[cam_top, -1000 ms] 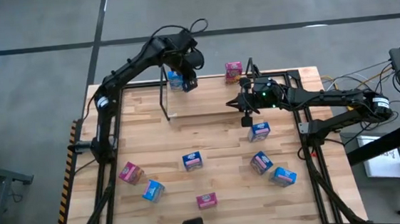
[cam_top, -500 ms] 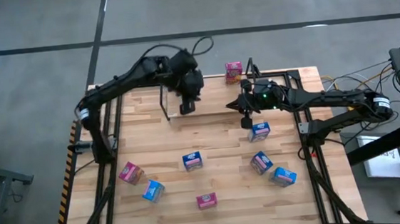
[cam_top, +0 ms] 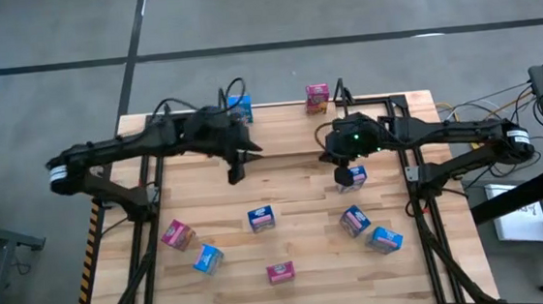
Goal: Stack cereal on shelf
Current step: Put the top dark blue cereal box on the shelf
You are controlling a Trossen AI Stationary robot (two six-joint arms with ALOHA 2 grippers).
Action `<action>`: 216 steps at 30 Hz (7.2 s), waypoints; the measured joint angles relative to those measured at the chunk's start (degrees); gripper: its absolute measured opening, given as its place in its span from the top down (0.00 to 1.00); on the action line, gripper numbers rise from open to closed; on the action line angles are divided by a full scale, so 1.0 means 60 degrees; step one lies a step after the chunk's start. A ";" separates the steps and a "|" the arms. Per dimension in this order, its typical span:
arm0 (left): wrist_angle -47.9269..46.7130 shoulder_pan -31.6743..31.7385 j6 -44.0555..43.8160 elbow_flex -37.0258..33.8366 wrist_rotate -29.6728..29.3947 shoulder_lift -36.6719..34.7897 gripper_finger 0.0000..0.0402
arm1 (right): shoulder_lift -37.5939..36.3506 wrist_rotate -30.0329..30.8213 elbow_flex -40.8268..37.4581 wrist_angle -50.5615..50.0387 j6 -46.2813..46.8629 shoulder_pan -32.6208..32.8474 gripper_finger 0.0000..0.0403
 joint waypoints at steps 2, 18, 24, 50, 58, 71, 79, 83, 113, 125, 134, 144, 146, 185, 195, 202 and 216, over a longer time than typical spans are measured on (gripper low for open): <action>0.0565 -0.0059 -0.0157 -0.0594 0.0002 -0.0436 0.81 | 0.0128 0.0000 0.0521 -0.1116 0.0037 -0.0004 0.98; 0.2512 -0.0135 -0.0648 -0.2610 -0.0003 -0.2012 0.81 | 0.0461 0.0055 0.2467 -0.6244 -0.0217 -0.0006 0.88; 0.2553 -0.0132 -0.0619 -0.2610 -0.0003 -0.2005 0.81 | 0.0468 0.0224 0.1982 -0.6272 -0.0228 -0.0004 0.66; 0.2541 -0.0132 -0.0349 -0.2610 -0.0014 -0.1991 0.81 | 0.0823 0.0775 0.0556 -0.5834 -0.0330 0.0794 0.27; 0.2534 -0.0132 -0.0349 -0.2610 -0.0014 -0.1991 0.81 | 0.1349 0.0995 0.0544 -0.5803 -0.0333 0.0852 0.29; 0.2487 -0.0132 -0.0313 -0.2610 -0.0011 -0.1991 0.81 | 0.1390 0.0987 0.0592 -0.5813 -0.0221 0.0851 0.48; 0.2464 -0.0132 -0.0316 -0.2610 -0.0011 -0.1991 0.81 | 0.1383 0.0962 0.0592 -0.5817 -0.0190 0.0852 0.51; 0.2462 -0.0132 -0.0316 -0.2617 -0.0011 -0.1991 0.81 | 0.1349 0.0935 0.0829 -0.6058 0.0030 0.0849 0.51; 0.2786 -0.0150 0.0403 -0.2901 -0.0007 -0.2743 0.81 | 0.6310 0.2713 0.8896 -0.6185 -0.1610 -0.0147 0.51; 0.3787 -0.0150 0.0324 -0.4276 -0.0007 -0.4907 0.81 | 0.7918 0.0408 1.0306 -0.4958 -0.3246 -0.2548 0.51; 0.3760 -0.0154 0.0297 -0.4492 -0.0007 -0.5386 0.81 | 0.8087 -0.0841 1.0336 -0.4798 -0.3417 -0.3297 0.55; 0.3834 -0.0154 0.0312 -0.4511 -0.0007 -0.4949 0.81 | 0.8211 -0.0783 1.0240 -0.4340 -0.3127 -0.3282 0.64; 0.3871 -0.0154 0.0333 -0.4511 -0.0007 -0.4867 0.81 | 0.8394 -0.0729 1.0129 -0.4114 -0.2989 -0.3300 0.68; 0.3889 -0.0154 0.0265 -0.4584 0.0000 -0.4785 0.81 | 0.9330 0.0695 0.9081 -0.4149 -0.1848 -0.2493 0.98; 0.3741 -0.0154 -0.0251 -0.4829 0.0019 -0.4785 0.81 | 0.8514 0.0339 0.9003 -0.5357 -0.0581 -0.1299 0.98; 0.4146 -0.0230 -0.0888 -0.5417 0.0019 -0.4781 0.81 | 0.6932 0.0390 0.7907 -0.5056 -0.0276 -0.1112 0.98; 0.6757 -0.0237 -0.1312 -0.5862 0.0001 -0.2831 0.81 | 0.3306 0.0408 0.2067 0.1014 -0.0574 -0.1129 0.98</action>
